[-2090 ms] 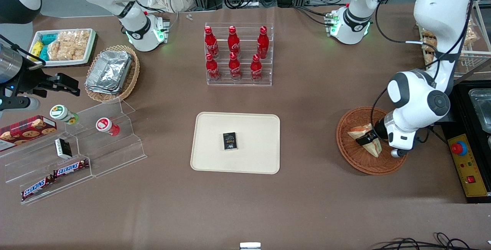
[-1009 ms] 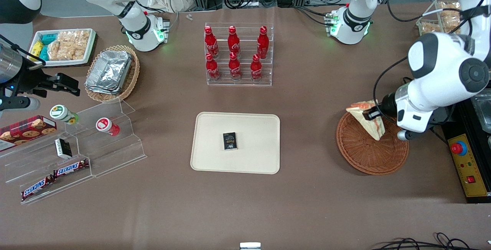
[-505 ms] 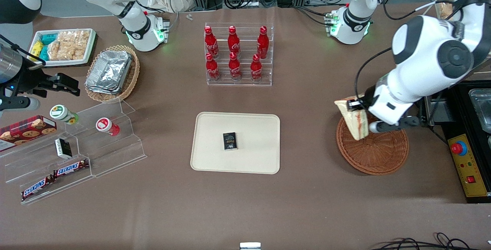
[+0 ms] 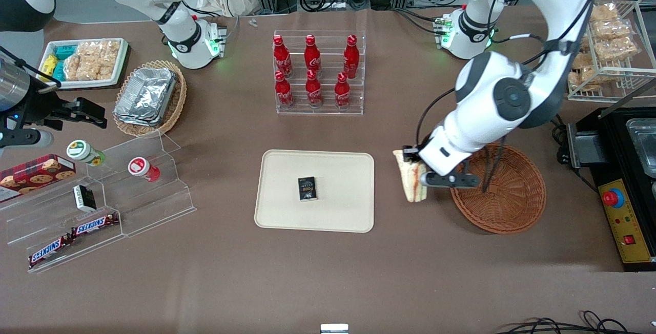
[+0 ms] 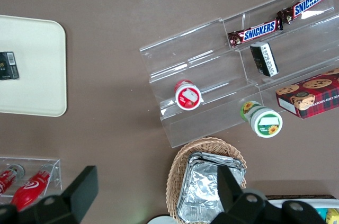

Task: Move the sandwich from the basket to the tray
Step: 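Carry the sandwich with the left gripper over to the cream tray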

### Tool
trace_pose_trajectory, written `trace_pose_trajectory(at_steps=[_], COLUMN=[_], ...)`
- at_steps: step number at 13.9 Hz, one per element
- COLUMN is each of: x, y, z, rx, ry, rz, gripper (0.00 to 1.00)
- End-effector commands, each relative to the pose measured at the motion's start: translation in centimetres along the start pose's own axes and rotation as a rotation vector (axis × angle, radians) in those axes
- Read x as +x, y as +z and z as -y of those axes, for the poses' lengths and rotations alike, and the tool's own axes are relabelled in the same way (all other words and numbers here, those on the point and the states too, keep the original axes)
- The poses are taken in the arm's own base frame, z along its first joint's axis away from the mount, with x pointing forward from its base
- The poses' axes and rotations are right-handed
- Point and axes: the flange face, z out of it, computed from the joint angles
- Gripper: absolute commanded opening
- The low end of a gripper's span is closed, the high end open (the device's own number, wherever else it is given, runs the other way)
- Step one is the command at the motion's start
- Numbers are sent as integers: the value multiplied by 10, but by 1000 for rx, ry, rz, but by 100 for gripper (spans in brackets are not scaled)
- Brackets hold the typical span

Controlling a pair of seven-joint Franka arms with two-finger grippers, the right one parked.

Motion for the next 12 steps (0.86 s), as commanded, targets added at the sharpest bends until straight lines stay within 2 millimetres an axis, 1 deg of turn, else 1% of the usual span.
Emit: trace_pose_trajectory(at_steps=[1, 3, 4, 5, 6, 7, 9, 12], x=[-6, -4, -2, 4, 5, 3, 0, 3], y=[48, 84, 99, 112, 125, 136, 152, 169], z=[-51, -74, -79, -77, -76, -79, -82, -86], rx=[26, 54, 73, 90, 106, 117, 119, 95], ry=[11, 4, -1, -15, -16, -8, -3, -5], rz=[-19, -27, -32, -36, -34, -29, -15, -9], gripper=[0, 0, 0, 0, 0, 0, 1, 7])
